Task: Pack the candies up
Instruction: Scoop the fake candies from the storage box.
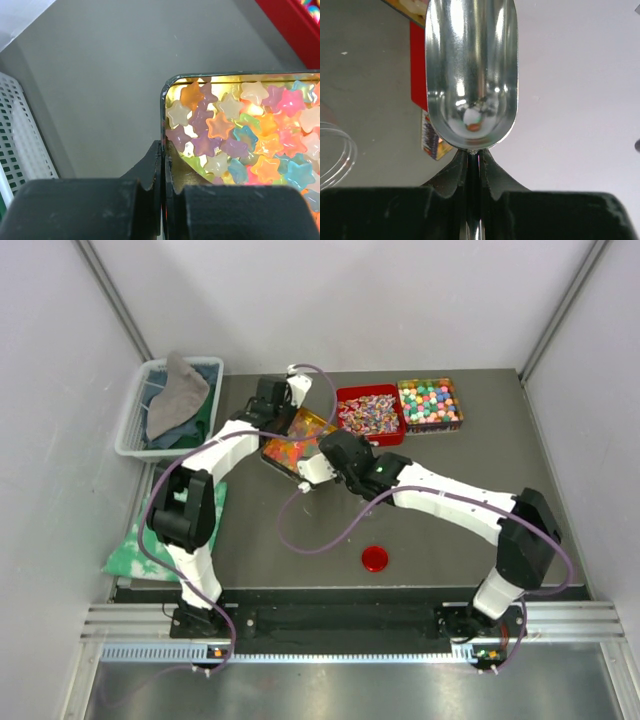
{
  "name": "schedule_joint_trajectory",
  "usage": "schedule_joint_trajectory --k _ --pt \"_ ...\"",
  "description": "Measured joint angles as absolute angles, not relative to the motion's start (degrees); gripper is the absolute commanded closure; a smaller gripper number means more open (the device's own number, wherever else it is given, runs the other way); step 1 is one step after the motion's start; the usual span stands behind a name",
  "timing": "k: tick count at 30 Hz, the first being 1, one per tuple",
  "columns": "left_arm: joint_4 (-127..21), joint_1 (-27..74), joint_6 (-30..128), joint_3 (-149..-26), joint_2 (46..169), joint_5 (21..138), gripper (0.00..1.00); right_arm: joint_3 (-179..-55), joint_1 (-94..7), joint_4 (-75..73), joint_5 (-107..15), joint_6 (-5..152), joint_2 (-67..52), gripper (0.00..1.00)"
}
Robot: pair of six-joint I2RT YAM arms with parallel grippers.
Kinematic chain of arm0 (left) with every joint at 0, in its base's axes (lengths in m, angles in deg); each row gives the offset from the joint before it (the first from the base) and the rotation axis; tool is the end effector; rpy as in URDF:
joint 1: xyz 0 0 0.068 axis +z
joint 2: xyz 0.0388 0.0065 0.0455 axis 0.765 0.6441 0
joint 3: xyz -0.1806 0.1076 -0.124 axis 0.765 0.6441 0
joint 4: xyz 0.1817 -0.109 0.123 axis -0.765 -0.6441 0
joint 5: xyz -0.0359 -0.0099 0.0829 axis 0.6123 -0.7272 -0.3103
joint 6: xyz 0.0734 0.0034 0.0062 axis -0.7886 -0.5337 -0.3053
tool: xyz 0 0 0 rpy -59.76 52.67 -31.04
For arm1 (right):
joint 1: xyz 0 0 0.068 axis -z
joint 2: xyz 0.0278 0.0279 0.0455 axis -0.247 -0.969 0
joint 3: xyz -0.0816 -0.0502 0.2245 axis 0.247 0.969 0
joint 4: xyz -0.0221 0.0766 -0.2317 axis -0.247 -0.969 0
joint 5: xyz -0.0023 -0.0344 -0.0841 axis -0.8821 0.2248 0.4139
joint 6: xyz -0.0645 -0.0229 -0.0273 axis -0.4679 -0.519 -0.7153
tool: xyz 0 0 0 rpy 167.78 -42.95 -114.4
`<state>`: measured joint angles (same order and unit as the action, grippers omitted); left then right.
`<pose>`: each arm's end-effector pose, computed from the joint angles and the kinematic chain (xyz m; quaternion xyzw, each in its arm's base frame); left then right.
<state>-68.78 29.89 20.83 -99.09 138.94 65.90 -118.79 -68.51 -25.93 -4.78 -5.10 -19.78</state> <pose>0.4055 -0.1416 0.2226 0.2618 0.8538 0.0291 0.4490 0.2396 0.2742 0.2610 -0.7230 0.5030 -0.3187 0.3503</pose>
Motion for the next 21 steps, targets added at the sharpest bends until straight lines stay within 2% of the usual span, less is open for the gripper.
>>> schedule_joint_trajectory --k 21 --pt "-68.5 26.0 13.7 -93.5 132.6 65.9 1.00 -118.2 -68.6 -13.0 5.7 -24.2 -32.0 1.00"
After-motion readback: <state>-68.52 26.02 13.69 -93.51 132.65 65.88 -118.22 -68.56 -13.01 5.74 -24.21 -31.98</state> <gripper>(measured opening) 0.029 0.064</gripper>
